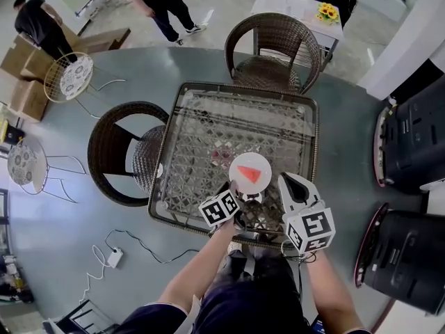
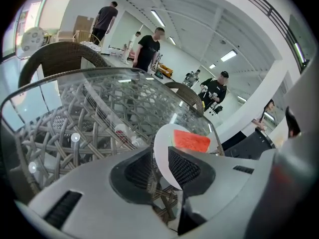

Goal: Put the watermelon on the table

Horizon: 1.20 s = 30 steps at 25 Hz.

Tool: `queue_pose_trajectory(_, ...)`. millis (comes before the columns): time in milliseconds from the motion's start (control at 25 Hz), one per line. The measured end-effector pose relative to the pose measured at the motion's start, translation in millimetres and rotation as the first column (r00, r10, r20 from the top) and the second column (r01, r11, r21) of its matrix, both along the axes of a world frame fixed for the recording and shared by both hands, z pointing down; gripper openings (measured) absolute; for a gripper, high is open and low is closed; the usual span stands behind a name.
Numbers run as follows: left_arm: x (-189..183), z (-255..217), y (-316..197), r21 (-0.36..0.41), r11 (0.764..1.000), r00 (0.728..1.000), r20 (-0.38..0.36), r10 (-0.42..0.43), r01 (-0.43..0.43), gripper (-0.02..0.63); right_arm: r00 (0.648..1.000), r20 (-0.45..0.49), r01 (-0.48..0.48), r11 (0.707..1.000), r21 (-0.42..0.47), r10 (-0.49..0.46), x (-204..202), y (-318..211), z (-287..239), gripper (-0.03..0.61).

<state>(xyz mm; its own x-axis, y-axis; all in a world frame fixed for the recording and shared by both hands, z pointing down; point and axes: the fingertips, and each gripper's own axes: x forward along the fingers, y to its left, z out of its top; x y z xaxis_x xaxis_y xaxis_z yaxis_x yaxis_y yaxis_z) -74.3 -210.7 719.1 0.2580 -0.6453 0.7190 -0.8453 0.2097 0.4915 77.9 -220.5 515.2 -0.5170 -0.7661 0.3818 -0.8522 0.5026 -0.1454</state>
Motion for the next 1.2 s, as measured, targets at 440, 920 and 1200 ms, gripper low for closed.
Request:
queue_pose_trajectory(440,-8,-128,-5,0.445,0.864,0.971,0.069,0.229,-0.235,0.05,1.0,0.002,0.007,0.999,0.052,-0.007,-8,4,-24,0.002)
queue_pose_trajectory(920,42,-255,24,0.603,0.557,0.82,0.387,0.421,-0.571,0.005,0.999,0.016,0.034,0.991,0.13,-0.037,-17,18,-59,0.002)
queue_pose_trajectory(1200,65,-295,43,0.655,0.479,0.802,0.377,0.464,-0.585,0.005,0.997,0.032,0.07,0.981,0.181,-0.077,-31,27,-81,0.002)
